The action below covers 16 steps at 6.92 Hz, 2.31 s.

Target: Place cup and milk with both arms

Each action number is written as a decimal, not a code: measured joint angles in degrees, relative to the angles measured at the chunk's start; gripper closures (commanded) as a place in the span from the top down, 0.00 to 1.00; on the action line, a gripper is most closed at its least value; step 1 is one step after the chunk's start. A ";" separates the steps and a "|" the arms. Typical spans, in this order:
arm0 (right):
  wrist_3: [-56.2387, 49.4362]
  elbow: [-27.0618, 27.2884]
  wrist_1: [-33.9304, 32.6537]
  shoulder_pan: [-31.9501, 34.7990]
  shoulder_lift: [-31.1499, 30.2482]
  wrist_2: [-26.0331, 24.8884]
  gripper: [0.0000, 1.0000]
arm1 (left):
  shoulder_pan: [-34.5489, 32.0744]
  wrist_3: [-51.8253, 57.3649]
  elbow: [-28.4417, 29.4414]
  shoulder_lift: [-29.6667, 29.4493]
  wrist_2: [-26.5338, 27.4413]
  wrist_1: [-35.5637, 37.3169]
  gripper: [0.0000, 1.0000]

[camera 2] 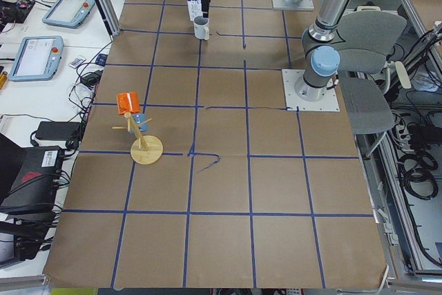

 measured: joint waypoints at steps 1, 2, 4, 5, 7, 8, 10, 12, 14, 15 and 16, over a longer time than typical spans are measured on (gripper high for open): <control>0.21 0.09 0.34 0.18 0.40 0.00 0.17 | 0.00 -0.15 0.02 0.00 0.01 0.00 1.00; 0.39 0.22 0.55 0.50 0.63 0.01 0.19 | 0.00 -0.27 0.03 0.01 0.02 0.00 1.00; 0.27 1.43 0.10 0.84 0.78 0.01 0.38 | 0.00 -0.39 0.03 0.00 0.02 0.06 1.00; -0.06 2.19 -0.19 0.86 0.79 0.05 0.58 | 0.00 -0.44 0.03 0.01 0.02 0.08 1.00; -0.18 2.88 -0.52 0.88 0.80 0.38 1.00 | 0.00 -0.47 0.03 0.00 0.06 0.03 1.00; 0.02 2.81 -0.79 0.88 0.80 0.51 1.00 | 0.00 -0.50 0.03 0.01 0.06 0.01 1.00; -0.06 0.07 -0.34 0.76 0.22 0.08 1.00 | 0.00 -0.55 0.06 0.00 0.10 0.00 1.00; -3.28 -7.15 6.82 -0.59 -2.19 -3.00 1.00 | 0.00 -0.53 0.06 0.01 0.11 0.00 1.00; -10.73 -9.18 9.74 -3.09 -8.08 -7.03 1.00 | 0.00 -0.50 0.04 0.00 0.17 0.00 1.00; -14.39 -7.88 8.29 -5.62 -10.38 -7.07 1.00 | 0.00 -0.48 0.03 0.00 0.19 0.00 1.00; -16.17 -6.50 6.87 -7.75 -11.50 -7.02 1.00 | 0.00 -0.48 0.03 0.00 0.19 0.00 1.00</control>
